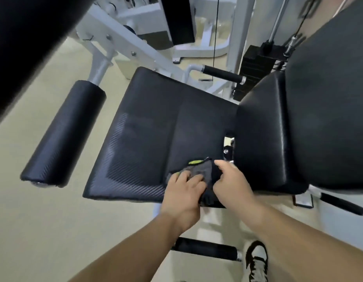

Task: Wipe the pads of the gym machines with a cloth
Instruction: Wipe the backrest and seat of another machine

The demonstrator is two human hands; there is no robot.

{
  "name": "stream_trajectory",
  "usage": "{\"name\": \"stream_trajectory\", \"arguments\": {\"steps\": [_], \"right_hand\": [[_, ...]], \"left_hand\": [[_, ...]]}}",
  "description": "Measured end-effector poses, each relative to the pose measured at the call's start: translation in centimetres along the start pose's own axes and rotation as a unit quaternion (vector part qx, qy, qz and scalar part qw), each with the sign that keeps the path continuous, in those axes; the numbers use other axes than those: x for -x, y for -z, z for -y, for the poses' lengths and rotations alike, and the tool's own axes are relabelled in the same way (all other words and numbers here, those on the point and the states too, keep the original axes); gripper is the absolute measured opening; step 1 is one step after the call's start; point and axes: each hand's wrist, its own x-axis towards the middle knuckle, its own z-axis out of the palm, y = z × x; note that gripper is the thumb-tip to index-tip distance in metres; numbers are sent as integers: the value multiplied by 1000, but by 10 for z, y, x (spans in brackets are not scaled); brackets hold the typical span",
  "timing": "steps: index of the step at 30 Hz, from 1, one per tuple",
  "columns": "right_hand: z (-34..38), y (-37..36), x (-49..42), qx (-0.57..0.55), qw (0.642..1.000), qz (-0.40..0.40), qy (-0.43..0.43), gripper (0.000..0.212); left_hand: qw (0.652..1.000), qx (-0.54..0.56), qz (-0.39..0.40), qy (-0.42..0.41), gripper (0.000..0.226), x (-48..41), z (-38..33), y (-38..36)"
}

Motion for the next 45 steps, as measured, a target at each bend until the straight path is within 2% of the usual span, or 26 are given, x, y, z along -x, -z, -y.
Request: {"name": "stream_trajectory", "arguments": {"steps": [3, 5, 7, 9, 11, 13, 15, 16, 18, 19, 22, 25, 28, 31, 33, 34, 37, 40, 42, 45], "right_hand": [[-8, -12, 32, 2, 999, 30, -13, 55], [-11, -26, 46, 12, 996, 80, -33, 54], [-12, -37, 55, 12, 991, 123, -59, 58], [-12, -42, 58, -1, 985, 150, -80, 65], [-11, -44, 60, -12, 984, 155, -86, 70], [-16, -43, 64, -14, 987, 142, -77, 71], [-21, -40, 67, -25, 991, 113, -73, 65], [-26, -35, 71, -32, 991, 99, -81, 60], [-38, -23, 77, -44, 992, 75, -88, 51], [-44, -17, 79, -50, 993, 64, -85, 46], [-68, 2, 80, -78, 992, 28, -97, 36], [-91, 14, 79, -111, 987, 9, -113, 30], [-111, 23, 86, -132, 983, -3, -127, 28], [-122, 30, 99, -152, 976, -21, -154, 17], [-121, 37, 106, -148, 975, -7, -167, 16], [-116, 42, 109, -146, 975, 1, -170, 17], [-97, 55, 116, -144, 976, 14, -164, 26], [-67, 72, 133, -139, 978, 30, -154, 24], [-48, 81, 148, -131, 980, 45, -140, 29], [-14, 94, 174, -131, 980, 59, -138, 25]], "left_hand": [[993, -37, 13, -113, 51, 39, 19, -3], [993, -59, -16, -105, 47, 71, 52, 4], [994, -57, -93, -24, 46, 104, 87, 11], [977, -43, -162, 129, 45, 125, 107, 18], [925, 29, -209, 317, 48, 125, 100, 19], [835, 180, -251, 455, 53, 110, 70, 12], [759, 286, -296, 505, 56, 90, 33, 2], [739, 315, -304, 513, 57, 79, 12, -4], [718, 349, -278, 534, 53, 54, -30, -11], [722, 348, -249, 544, 50, 40, -47, -11], [753, 324, -185, 542, 50, 2, -88, -16], [755, 329, -126, 553, 51, -17, -118, -22], [804, 318, -63, 499, 46, -19, -143, -29], [850, 359, 18, 386, 32, -13, -144, -34], [823, 454, 80, 333, 33, -6, -145, -23], [792, 506, 93, 330, 38, 0, -145, -14], [696, 624, 53, 351, 25, 22, -143, 22], [637, 670, 10, 381, 23, 59, -140, 63], [616, 681, -14, 396, 22, 82, -139, 93], [593, 695, -38, 406, 21, 113, -138, 140]]}}
